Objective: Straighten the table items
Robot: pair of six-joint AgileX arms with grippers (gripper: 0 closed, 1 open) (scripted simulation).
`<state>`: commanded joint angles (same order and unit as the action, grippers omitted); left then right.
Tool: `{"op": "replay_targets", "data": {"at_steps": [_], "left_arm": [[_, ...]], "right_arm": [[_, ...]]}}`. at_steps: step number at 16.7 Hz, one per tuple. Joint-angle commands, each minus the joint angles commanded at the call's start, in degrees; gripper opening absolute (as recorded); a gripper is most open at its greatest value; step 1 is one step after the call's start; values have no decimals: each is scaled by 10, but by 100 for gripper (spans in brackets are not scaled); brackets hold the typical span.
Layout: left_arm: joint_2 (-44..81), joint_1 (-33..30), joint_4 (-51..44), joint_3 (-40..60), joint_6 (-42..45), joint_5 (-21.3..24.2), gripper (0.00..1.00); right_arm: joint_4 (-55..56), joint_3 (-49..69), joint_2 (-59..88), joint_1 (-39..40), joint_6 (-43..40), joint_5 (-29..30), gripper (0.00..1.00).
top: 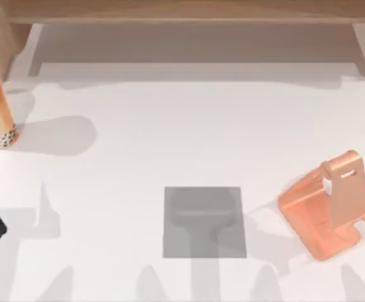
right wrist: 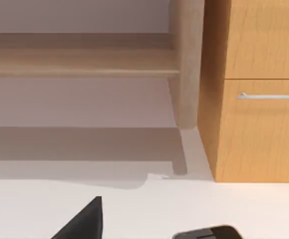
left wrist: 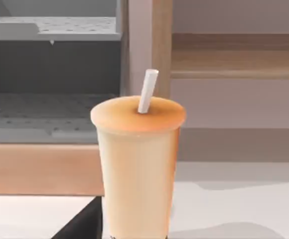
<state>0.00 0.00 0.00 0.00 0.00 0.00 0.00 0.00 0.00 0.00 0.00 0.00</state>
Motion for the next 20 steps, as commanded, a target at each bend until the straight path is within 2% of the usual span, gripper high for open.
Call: {"op": "replay_targets", "data": {"at_steps": [4,7,20], "left_arm": [[0,0,0,0,0,0,100],[0,0,0,0,0,0,100],[0,0,0,0,0,0,100]], "right_arm": [[-13,14,18,-2,-7,0,100],[-64,67,89,-11,-32,0,100],[-446,470,683,-73,-222,-2,100]]}}
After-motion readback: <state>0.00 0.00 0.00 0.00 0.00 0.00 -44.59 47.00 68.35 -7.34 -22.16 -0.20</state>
